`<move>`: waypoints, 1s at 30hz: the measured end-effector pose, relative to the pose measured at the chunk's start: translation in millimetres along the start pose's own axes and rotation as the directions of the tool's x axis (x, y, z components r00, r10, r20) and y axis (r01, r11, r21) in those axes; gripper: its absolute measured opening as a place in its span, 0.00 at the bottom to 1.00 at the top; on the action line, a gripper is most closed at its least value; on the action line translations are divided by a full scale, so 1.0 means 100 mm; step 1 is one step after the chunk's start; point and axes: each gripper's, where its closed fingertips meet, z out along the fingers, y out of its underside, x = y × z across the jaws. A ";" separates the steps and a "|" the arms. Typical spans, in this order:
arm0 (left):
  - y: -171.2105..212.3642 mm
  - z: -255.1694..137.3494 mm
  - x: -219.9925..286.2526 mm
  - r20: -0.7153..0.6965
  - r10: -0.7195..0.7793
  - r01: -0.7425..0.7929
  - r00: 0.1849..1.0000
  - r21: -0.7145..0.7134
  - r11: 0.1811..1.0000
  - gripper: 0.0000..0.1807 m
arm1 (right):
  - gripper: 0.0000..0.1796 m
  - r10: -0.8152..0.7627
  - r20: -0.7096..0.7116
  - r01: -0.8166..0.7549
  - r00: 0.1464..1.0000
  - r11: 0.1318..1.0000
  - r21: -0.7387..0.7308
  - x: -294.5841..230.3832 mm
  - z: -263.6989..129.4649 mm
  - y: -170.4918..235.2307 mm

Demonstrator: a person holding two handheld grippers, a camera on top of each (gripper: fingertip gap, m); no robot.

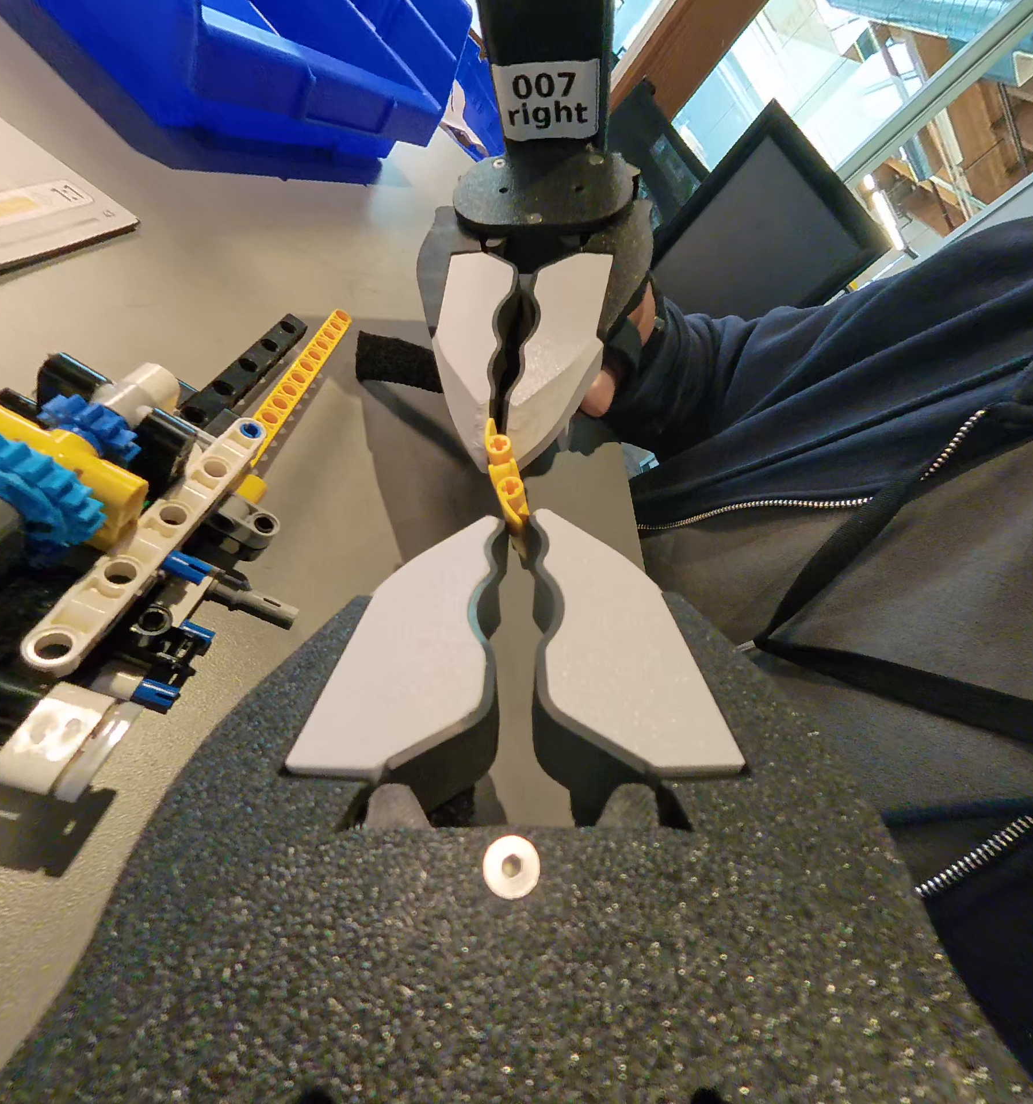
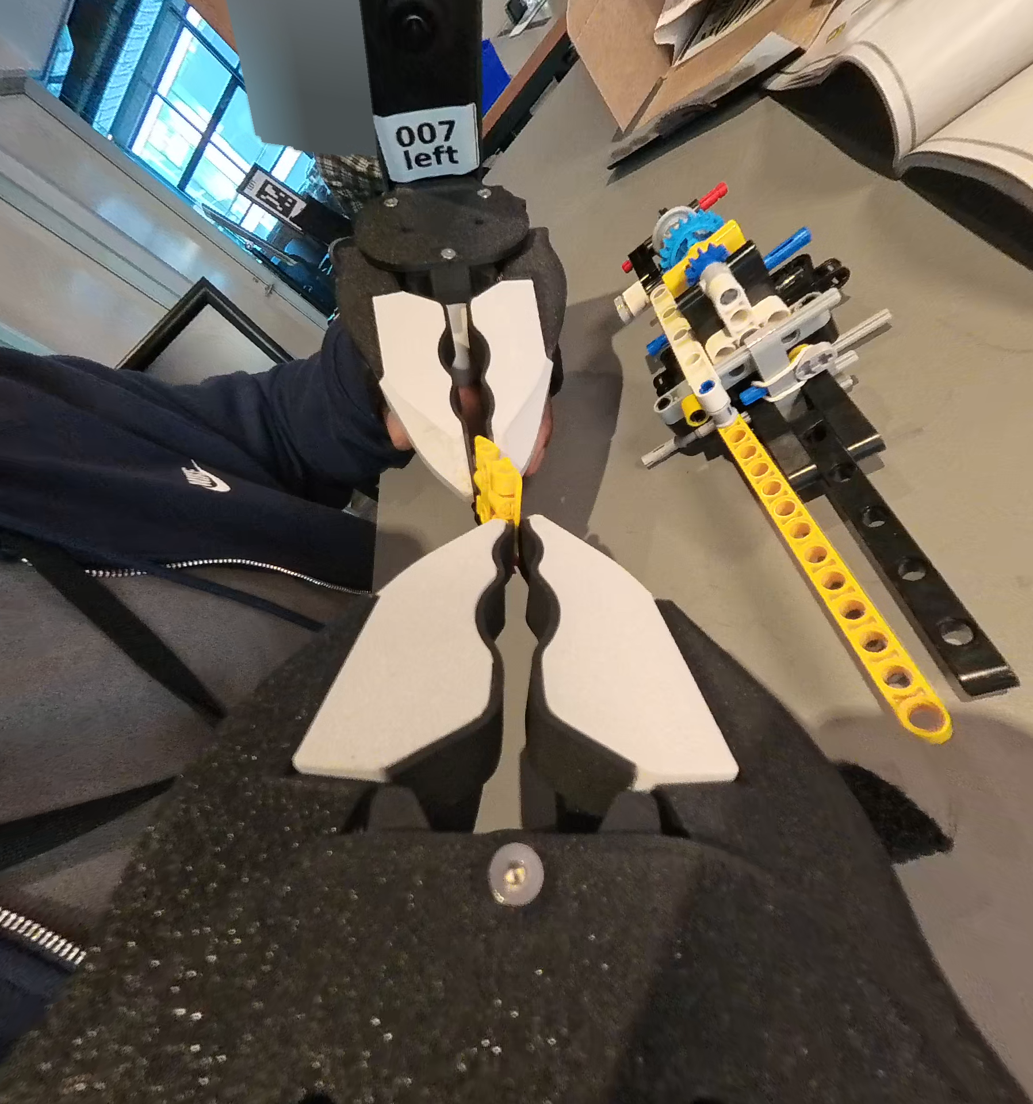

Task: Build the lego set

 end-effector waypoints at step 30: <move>-0.22 0.01 0.00 -0.011 -0.045 0.046 0.999 0.152 0.987 0.04 | 0.01 -0.258 -0.115 0.268 0.959 0.959 0.091 -0.05 0.00 -0.16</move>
